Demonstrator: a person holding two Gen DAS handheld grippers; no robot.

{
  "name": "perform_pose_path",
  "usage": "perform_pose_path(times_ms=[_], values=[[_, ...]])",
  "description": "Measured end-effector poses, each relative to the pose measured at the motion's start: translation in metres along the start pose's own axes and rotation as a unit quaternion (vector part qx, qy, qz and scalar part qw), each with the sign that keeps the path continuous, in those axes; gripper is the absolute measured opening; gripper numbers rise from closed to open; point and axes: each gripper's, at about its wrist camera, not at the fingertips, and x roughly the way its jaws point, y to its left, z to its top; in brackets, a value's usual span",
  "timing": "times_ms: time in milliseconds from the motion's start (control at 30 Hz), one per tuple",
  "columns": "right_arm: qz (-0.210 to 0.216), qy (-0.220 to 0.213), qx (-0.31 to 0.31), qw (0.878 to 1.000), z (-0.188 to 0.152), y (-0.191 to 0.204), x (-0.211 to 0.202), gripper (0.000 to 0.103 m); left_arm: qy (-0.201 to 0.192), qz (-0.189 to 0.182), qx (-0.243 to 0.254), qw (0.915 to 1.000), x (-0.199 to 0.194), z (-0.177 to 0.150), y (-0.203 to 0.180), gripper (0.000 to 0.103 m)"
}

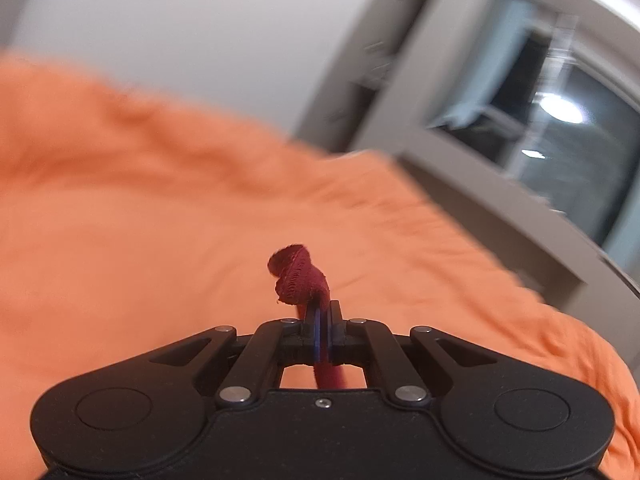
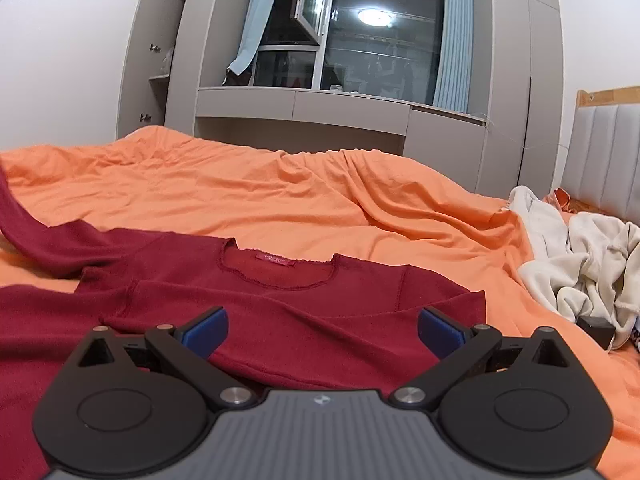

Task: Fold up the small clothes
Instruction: 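Lay the held sleeve across the shirt body and open the left tool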

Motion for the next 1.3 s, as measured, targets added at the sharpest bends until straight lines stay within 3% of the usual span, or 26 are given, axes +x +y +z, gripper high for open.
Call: perform_pose_path(times_ms=[167, 300, 433, 567, 733, 833, 933, 1033, 1100, 1133, 1200, 1267, 1300], values=[[-0.009, 0.003, 0.017, 1.000, 0.001, -0.009, 0.002, 0.103, -0.026, -0.094, 0.079, 0.9921, -0.035, 0.007, -0.095, 0.002], [-0.033, 0.007, 0.045, 0.998, 0.004, -0.023, 0.001, 0.103, -0.025, -0.153, 0.154, 0.9759, -0.053, -0.006, -0.175, 0.002], [-0.073, 0.016, 0.076, 0.994, 0.005, -0.045, 0.003, 0.103, -0.004, -0.204, 0.195, 0.9594, -0.069, -0.042, -0.239, 0.002], [-0.117, 0.030, 0.100, 0.988, 0.003, -0.069, 0.008, 0.103, 0.039, -0.244, 0.231, 0.9412, -0.076, -0.103, -0.285, 0.002], [-0.137, 0.034, 0.138, 0.980, -0.001, -0.092, 0.013, 0.103, 0.098, -0.274, 0.290, 0.9116, -0.084, -0.196, -0.314, 0.002], [-0.140, 0.034, 0.150, 0.978, -0.002, -0.100, 0.013, 0.103, 0.132, -0.282, 0.303, 0.9008, -0.081, -0.245, -0.319, 0.002], [-0.139, 0.031, 0.156, 0.977, -0.001, -0.103, 0.013, 0.103, 0.157, -0.290, 0.312, 0.8913, -0.078, -0.276, -0.321, 0.002], [-0.131, 0.031, 0.163, 0.977, -0.001, -0.105, 0.014, 0.103, 0.174, -0.303, 0.339, 0.8735, -0.086, -0.299, -0.323, 0.003], [-0.128, 0.033, 0.165, 0.977, -0.001, -0.104, 0.015, 0.103, 0.201, -0.312, 0.359, 0.8564, -0.087, -0.310, -0.326, 0.006], [-0.127, 0.034, 0.165, 0.978, -0.001, -0.103, 0.016, 0.103, 0.211, -0.314, 0.360, 0.8526, -0.088, -0.314, -0.326, 0.010], [-0.125, 0.035, 0.164, 0.978, -0.001, -0.101, 0.017, 0.103, 0.227, -0.320, 0.351, 0.8503, -0.086, -0.314, -0.324, 0.021], [-0.120, 0.036, 0.167, 0.978, -0.001, -0.101, 0.018, 0.103, 0.242, -0.325, 0.334, 0.8514, -0.086, -0.302, -0.317, 0.046], [-0.116, 0.037, 0.170, 0.978, -0.002, -0.100, 0.018, 0.103, 0.247, -0.325, 0.325, 0.8530, -0.086, -0.297, -0.314, 0.054]])
